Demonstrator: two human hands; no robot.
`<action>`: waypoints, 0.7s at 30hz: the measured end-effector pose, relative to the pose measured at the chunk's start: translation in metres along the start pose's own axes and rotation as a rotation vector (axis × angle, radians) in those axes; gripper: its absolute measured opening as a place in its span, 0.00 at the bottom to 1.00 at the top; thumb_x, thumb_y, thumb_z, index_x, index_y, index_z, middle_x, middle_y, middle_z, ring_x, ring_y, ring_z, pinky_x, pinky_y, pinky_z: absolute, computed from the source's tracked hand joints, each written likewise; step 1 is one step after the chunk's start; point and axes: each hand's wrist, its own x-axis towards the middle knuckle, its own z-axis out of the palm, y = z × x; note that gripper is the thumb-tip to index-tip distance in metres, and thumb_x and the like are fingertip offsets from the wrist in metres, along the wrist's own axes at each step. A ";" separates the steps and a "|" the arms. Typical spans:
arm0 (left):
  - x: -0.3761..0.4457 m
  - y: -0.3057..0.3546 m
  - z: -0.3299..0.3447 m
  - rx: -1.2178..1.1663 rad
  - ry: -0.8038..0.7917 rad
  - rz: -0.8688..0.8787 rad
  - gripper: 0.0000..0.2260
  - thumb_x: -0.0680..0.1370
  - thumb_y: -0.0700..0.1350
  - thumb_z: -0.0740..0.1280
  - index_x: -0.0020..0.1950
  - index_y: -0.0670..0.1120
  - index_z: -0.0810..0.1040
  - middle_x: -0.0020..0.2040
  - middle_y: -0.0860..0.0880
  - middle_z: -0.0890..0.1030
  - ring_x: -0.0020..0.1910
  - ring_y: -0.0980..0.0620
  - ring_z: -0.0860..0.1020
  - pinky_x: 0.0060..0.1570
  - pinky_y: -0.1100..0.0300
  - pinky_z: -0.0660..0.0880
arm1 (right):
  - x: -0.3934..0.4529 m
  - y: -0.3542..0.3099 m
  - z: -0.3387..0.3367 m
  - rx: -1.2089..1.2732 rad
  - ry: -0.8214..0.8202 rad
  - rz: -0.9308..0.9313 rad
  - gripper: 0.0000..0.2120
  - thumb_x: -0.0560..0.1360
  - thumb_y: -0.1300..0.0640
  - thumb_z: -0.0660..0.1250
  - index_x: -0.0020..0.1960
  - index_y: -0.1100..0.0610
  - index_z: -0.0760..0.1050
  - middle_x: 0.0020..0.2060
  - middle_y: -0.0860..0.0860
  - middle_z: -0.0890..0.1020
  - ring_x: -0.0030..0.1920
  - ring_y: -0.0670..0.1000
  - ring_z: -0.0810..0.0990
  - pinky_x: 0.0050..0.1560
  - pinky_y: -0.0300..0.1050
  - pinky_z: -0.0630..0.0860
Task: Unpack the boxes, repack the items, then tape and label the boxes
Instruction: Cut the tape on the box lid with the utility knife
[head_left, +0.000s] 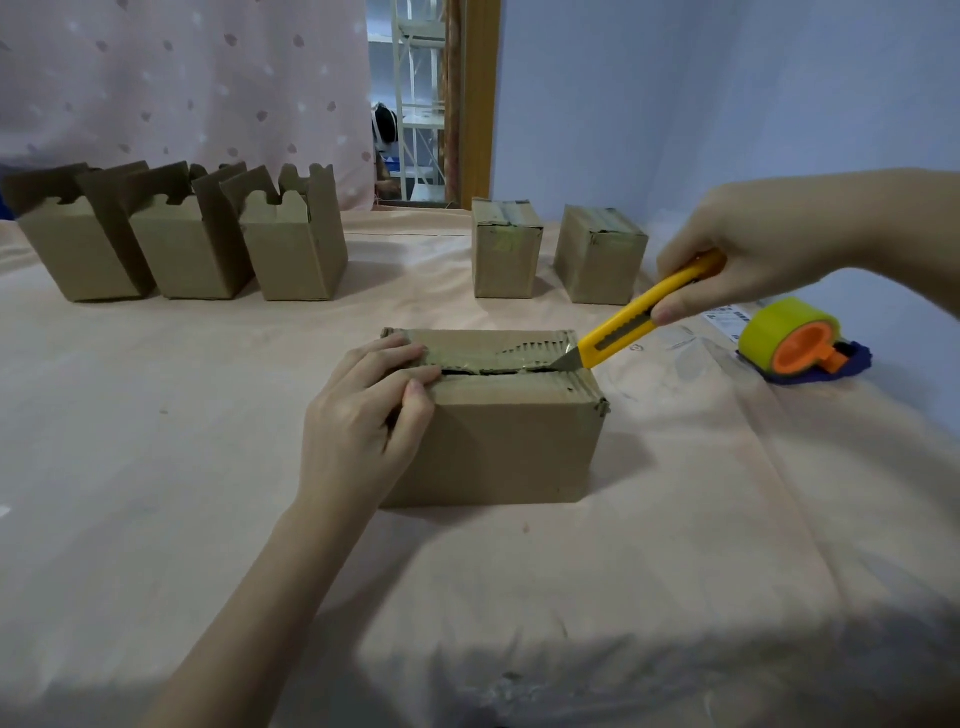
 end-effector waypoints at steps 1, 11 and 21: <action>0.000 0.000 0.000 0.003 -0.004 0.002 0.17 0.78 0.43 0.57 0.48 0.40 0.85 0.53 0.45 0.83 0.59 0.47 0.77 0.59 0.60 0.72 | -0.001 0.001 0.000 0.001 0.002 0.005 0.18 0.63 0.34 0.61 0.28 0.49 0.73 0.20 0.45 0.70 0.24 0.47 0.68 0.27 0.36 0.65; 0.000 0.002 0.000 0.009 -0.007 0.010 0.17 0.78 0.43 0.57 0.49 0.40 0.85 0.53 0.45 0.83 0.59 0.47 0.78 0.59 0.60 0.72 | -0.031 0.020 0.006 0.102 0.068 0.062 0.15 0.64 0.38 0.64 0.34 0.49 0.78 0.22 0.45 0.72 0.24 0.46 0.69 0.26 0.33 0.65; 0.001 0.002 -0.006 0.021 -0.059 0.028 0.18 0.79 0.44 0.56 0.49 0.41 0.85 0.54 0.46 0.82 0.60 0.48 0.77 0.59 0.60 0.71 | -0.041 0.018 0.020 0.067 0.140 0.151 0.11 0.66 0.39 0.64 0.31 0.44 0.75 0.22 0.44 0.72 0.25 0.45 0.69 0.28 0.34 0.65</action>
